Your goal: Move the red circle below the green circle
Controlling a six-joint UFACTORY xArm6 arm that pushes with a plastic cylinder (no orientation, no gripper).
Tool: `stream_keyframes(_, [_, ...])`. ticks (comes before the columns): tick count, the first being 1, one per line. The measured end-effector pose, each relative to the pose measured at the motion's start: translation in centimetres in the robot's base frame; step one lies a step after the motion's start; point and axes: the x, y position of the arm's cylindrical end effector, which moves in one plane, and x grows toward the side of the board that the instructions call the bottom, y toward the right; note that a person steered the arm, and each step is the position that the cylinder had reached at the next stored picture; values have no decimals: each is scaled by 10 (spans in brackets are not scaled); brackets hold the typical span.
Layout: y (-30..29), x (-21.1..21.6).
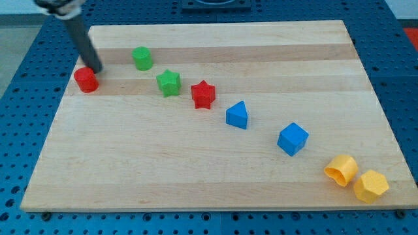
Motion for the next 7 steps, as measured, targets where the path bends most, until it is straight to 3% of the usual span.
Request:
stream_keyframes(1, [3,3])
stream_keyframes(2, [5,-33])
stream_keyframes(4, [-35,-44])
stream_keyframes(6, [-70,-10])
stream_keyframes(7, [-69,30])
